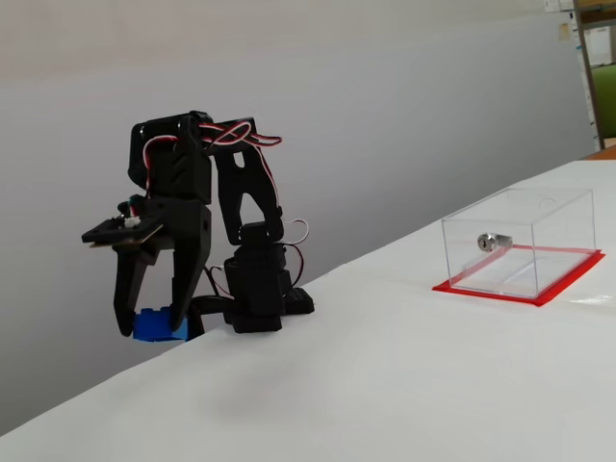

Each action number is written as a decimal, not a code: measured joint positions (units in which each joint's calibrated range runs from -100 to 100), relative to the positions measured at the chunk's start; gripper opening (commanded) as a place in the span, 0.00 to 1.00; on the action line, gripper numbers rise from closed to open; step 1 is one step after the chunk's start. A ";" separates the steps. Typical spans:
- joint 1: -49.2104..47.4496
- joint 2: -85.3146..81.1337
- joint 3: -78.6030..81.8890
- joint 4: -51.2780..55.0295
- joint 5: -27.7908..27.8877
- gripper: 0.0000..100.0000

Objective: Pick the blue lego brick and place it into the transparent box

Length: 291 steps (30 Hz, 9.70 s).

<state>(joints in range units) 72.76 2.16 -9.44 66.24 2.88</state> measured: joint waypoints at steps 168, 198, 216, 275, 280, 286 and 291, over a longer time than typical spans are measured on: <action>-125.00 -12.26 5.74 -14.40 -1.61 0.29; -96.26 -53.45 24.89 -14.48 -1.71 0.02; -73.93 -67.48 40.86 -14.57 -1.71 0.02; -60.04 -101.31 107.94 -21.59 -1.71 0.02; -60.04 -101.31 107.94 -15.85 -1.71 0.02; -60.15 -101.31 107.94 -15.17 -1.66 0.02; -60.15 -101.31 107.94 -15.17 -1.61 0.02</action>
<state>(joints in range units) 12.61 -99.15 98.50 51.07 1.27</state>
